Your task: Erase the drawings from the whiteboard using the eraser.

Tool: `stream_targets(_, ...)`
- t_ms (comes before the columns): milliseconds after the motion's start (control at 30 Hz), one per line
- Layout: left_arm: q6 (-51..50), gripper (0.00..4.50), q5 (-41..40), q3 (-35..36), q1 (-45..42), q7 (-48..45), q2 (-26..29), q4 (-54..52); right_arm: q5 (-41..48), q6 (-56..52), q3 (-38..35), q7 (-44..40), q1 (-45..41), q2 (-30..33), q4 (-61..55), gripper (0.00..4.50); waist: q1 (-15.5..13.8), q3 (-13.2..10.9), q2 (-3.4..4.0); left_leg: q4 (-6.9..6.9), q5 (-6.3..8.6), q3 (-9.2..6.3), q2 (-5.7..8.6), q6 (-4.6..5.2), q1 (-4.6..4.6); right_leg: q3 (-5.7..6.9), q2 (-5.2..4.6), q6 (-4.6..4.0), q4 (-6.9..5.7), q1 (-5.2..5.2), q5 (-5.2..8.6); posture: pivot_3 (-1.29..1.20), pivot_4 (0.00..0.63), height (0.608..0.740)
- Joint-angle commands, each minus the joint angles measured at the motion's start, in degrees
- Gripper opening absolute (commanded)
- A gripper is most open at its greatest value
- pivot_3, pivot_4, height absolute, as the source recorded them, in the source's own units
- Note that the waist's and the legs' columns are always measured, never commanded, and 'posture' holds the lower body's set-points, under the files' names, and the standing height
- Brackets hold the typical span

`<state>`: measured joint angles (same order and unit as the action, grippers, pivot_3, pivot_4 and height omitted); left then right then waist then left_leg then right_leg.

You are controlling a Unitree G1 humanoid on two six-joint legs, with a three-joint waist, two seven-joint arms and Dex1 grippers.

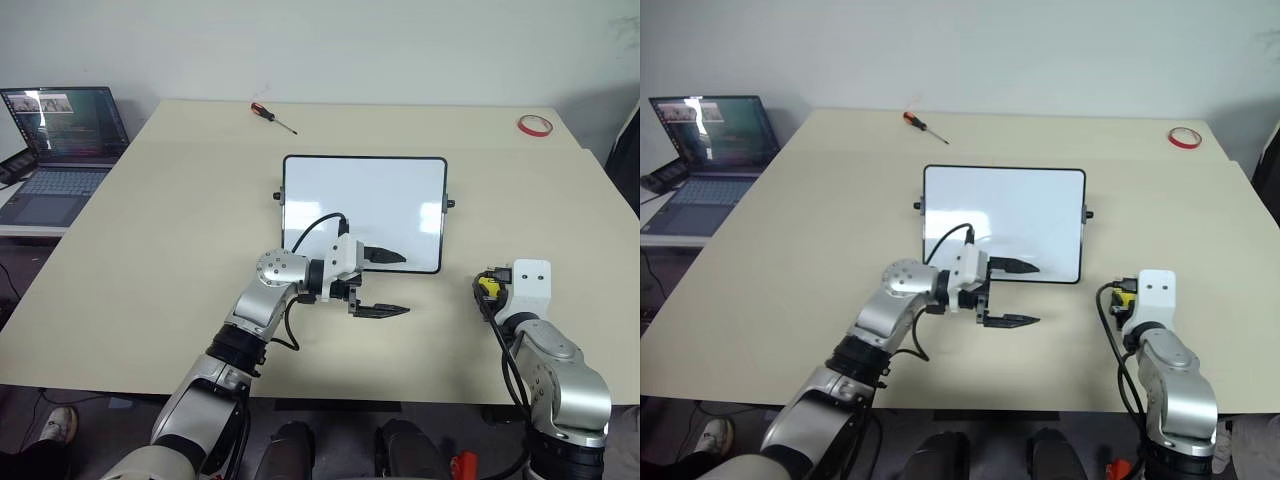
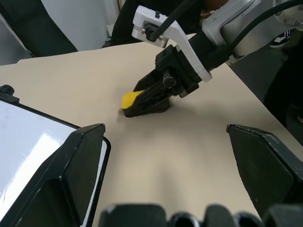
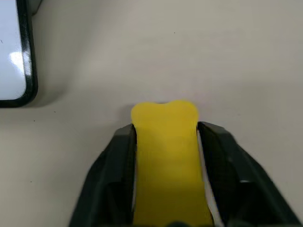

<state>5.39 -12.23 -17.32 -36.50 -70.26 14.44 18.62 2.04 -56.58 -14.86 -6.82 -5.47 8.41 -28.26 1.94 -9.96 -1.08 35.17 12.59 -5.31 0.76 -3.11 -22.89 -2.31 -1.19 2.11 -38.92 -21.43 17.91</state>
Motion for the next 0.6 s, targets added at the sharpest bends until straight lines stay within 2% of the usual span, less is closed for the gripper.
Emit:
stream_targets(33,-0.1,4.50,-0.1,0.6,-0.5,0.2,0.3,-2.3,0.7,0.8,-1.5,0.8,-0.4,0.6,-0.8,3.48,0.0,0.0,0.00,0.00,0.00,0.00,0.00,0.00,0.00,0.00,0.00,0.00,0.00,-0.01,0.00,0.00,0.150,0.740)
stream_targets(133,-0.3,4.50,-0.2,0.5,-0.6,0.1,0.4,-2.4,0.9,0.9,-1.5,1.3,-0.5,0.9,-0.7,4.47,0.0,0.0,0.00,0.00,0.00,0.00,0.00,0.00,0.00,-0.01,0.00,0.00,0.00,0.00,0.00,0.00,0.150,0.740)
stream_targets(300,-1.3,4.50,-0.6,0.8,-0.5,-0.1,1.2,-3.4,1.6,0.0,-2.1,2.8,-1.2,0.2,-2.9,4.47,0.0,0.0,0.00,0.00,0.00,0.01,0.00,0.00,0.00,-0.01,0.00,0.00,-0.01,0.00,0.00,0.00,0.150,0.740)
stream_targets(400,-4.3,4.50,-2.0,2.5,1.0,0.5,3.5,-6.9,2.1,-1.6,-2.0,3.3,-1.0,0.4,-5.9,4.47,0.1,0.0,0.01,0.00,0.00,-0.01,-0.01,0.00,0.00,-0.01,0.00,0.00,-0.02,-0.02,0.00,0.00,0.150,0.740)
stream_targets(600,-9.8,4.50,-2.7,11.5,7.1,12.7,7.3,-14.0,1.3,-2.2,0.2,3.2,1.4,3.1,-13.3,4.47,0.3,0.0,0.02,0.00,0.00,-0.17,-0.07,0.00,0.02,-0.02,0.02,-0.01,-0.04,-0.02,0.00,0.00,0.150,0.740)
